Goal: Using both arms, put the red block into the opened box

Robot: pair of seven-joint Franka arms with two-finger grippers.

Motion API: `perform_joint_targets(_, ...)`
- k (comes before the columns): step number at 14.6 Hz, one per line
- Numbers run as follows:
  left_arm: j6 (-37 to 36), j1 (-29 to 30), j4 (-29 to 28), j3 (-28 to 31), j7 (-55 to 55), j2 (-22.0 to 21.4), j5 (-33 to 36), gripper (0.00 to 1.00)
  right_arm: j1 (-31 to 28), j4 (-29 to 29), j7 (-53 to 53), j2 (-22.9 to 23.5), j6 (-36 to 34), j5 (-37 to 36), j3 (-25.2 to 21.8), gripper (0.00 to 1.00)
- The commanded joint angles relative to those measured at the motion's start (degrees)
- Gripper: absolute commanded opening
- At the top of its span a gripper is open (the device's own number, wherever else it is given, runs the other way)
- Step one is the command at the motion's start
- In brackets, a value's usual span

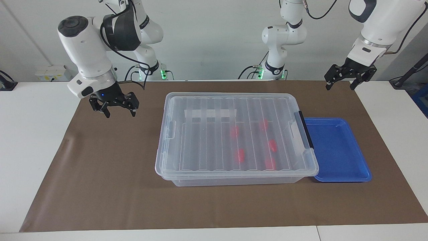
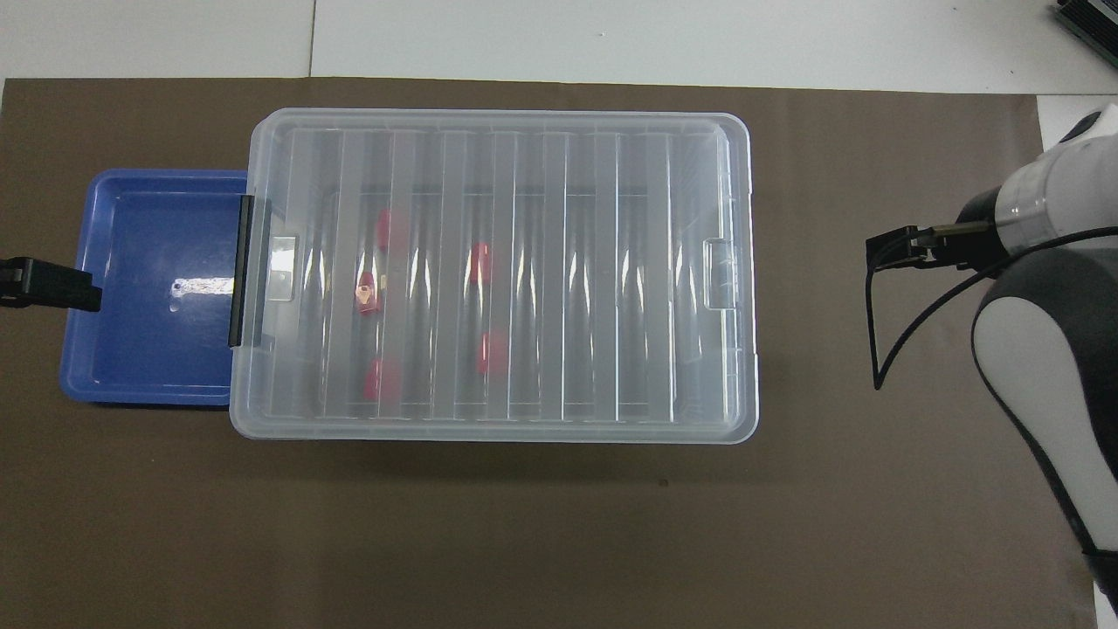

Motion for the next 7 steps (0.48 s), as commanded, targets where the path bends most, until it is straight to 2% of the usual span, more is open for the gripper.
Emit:
perform_joint_targets(1,-1.4,-0.1,0.6,0.2,1.0,-0.3,0.7,1.00,-1.9,2.4,2.3,-2.6,-7.0,-1.1,0.5,1.00)
perform_joint_targets(4,-1.1,0.0,0.5,0.2,1.0,-0.3,0.7,1.00,-1.9,7.9,4.9,-3.0,-16.3,-1.3,0.6,1.00)
perform_joint_targets(7,-1.0,-0.4,0.4,0.1,0.9,-0.4,0.7,1.00,-2.8,8.4,4.2,-3.1,-18.5,-1.3,0.4,1.00)
